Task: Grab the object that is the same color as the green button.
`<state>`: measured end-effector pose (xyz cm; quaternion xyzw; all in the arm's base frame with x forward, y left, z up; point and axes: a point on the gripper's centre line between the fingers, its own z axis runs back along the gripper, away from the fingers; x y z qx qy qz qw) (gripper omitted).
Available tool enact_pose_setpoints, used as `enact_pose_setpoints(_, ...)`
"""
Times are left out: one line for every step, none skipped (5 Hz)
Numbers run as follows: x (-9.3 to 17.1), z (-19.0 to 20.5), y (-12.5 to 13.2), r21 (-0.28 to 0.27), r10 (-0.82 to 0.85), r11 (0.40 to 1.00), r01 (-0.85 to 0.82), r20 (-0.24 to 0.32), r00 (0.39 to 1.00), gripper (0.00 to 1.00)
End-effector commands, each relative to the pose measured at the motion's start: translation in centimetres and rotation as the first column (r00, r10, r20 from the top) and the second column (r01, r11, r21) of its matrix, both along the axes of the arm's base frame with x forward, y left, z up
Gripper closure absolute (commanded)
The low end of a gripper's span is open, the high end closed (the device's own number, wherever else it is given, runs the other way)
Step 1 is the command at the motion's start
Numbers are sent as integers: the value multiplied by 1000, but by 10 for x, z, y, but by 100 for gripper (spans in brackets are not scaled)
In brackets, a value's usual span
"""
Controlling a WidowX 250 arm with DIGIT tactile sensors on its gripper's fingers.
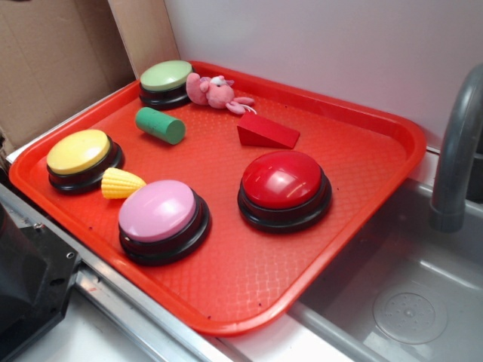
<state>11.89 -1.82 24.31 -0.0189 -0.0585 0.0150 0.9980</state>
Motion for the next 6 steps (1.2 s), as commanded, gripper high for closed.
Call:
enact_pose_setpoints(0,0,0,0,0,1000,0,0,1000,0)
enact_pose_setpoints(24,-15,1,-97,247,964,-249,-27,969,0)
enact_pose_setpoints(46,-31,8,-118,459,879,-461,-52,887,0)
enact_pose_setpoints(78,-67,20,-120,665,743,-659,19,746,0)
enact_pose_setpoints(103,-103,41,-129,828,561,-818,75,556,0)
enact_pose_setpoints(119,-134,60,-118,900,435,-893,87,427,0)
